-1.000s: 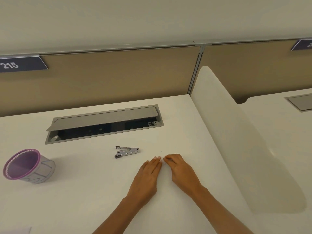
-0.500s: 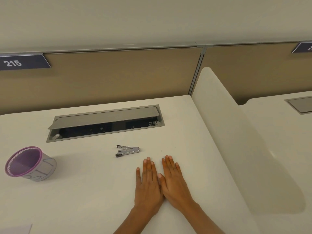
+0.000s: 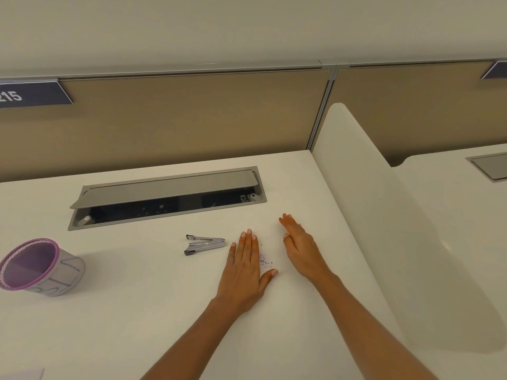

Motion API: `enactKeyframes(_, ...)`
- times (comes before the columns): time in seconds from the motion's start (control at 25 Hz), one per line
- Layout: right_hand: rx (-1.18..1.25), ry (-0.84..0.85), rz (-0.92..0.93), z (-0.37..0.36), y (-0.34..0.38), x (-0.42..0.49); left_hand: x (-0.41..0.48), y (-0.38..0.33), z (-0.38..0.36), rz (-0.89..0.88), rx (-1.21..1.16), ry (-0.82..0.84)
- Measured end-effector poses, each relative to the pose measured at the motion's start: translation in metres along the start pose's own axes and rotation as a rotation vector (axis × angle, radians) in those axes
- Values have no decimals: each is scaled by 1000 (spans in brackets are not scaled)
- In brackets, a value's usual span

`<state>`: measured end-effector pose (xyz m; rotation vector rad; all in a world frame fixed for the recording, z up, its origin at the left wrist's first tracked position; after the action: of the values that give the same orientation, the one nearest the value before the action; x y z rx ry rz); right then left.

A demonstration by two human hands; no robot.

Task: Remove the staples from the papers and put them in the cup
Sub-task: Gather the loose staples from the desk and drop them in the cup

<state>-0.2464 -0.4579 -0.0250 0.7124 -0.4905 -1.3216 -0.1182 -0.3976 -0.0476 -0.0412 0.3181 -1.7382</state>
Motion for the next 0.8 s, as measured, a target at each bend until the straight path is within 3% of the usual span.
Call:
enactKeyframes(0.16,-324,98,96,-17,4,17,11,-7,1,-45,-50,27)
enactKeyframes(0.4,-191,198,268,-50,22,-33,-9,-9,-2,-129,-8,12)
enactKeyframes(0.52,40,188,190,-54,27,-52,-28,-10,-3,-138,-49,-9)
enactKeyframes(0.68,510,34,-80,-32,23,-48,-36,-3,9,-104,-147,-64)
enactKeyframes(0.8,456,-49,-155,-9,16,-43,-32,11,22,-26,-168,-117)
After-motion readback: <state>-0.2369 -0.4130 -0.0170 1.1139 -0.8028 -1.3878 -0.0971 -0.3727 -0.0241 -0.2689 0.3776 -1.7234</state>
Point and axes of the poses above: each hand's wrist, its own x-axis towards the middle knuckle, its own z-axis out of the back of the hand, y = z × x, the point moved 10 cm from there along x, towards the middle knuckle, and after that the axes turned 1 degree about z, right-handed, at the moved point
